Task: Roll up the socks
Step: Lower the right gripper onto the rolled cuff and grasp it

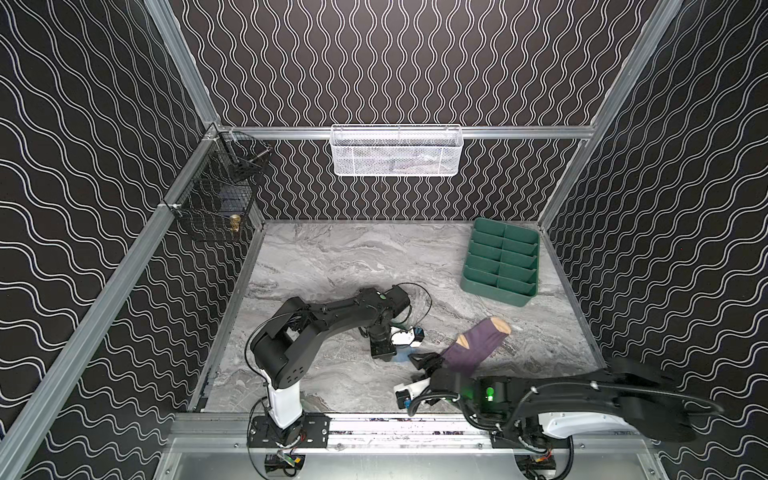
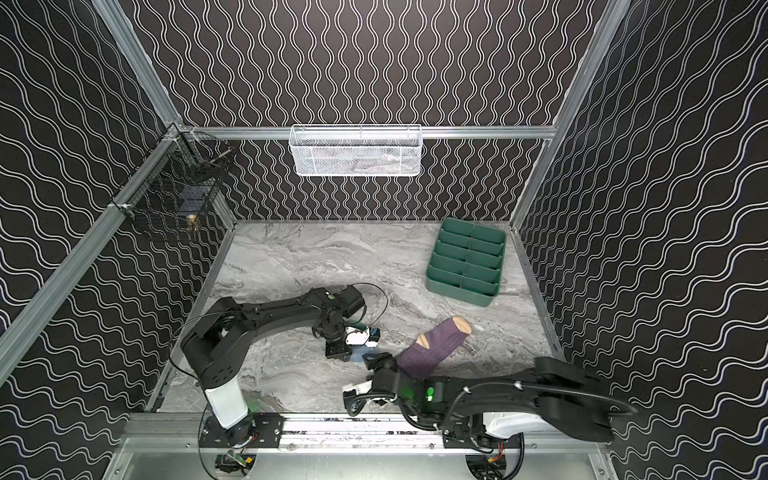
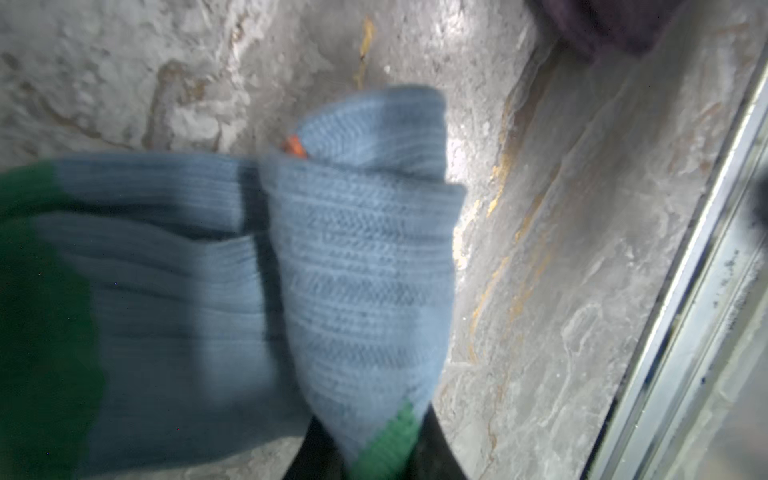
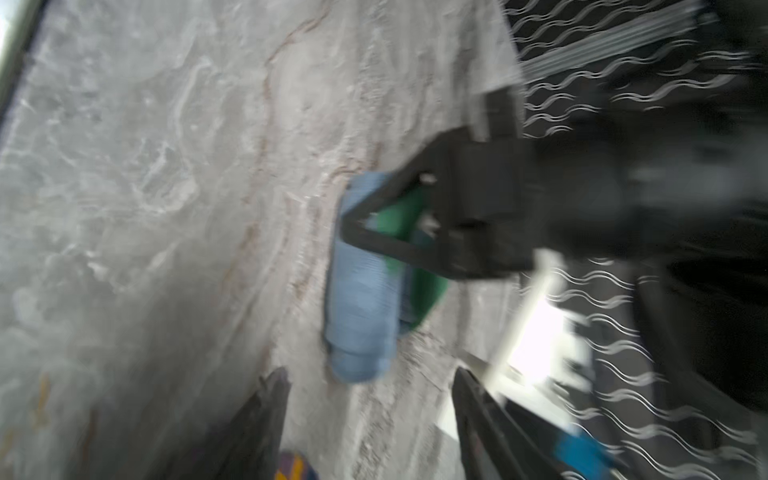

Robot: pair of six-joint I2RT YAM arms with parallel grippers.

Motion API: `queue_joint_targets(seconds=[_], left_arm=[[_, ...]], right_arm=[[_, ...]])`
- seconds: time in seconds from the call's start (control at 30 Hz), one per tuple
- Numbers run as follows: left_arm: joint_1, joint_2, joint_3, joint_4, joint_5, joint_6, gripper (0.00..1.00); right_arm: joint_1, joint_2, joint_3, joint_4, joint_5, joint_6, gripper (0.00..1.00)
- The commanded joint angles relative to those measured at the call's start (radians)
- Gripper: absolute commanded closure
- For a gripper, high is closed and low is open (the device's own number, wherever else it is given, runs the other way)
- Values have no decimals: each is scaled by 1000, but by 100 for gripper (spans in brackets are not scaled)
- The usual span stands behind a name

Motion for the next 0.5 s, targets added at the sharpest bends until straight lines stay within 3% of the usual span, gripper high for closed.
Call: queue_joint_targets(seconds=[0.0,0.2,0.47], left_arm=[[2,42,-21,0,-80,-13,100],[2,50,-27,2,-70,-13,100],[3,51,-32,9,-57,-12,100]], right_arm=[[-41,101,27,201,-75,6,34],[-151,194,54,248,-197,14,35],[-199,304,60,275,-232,7,37]])
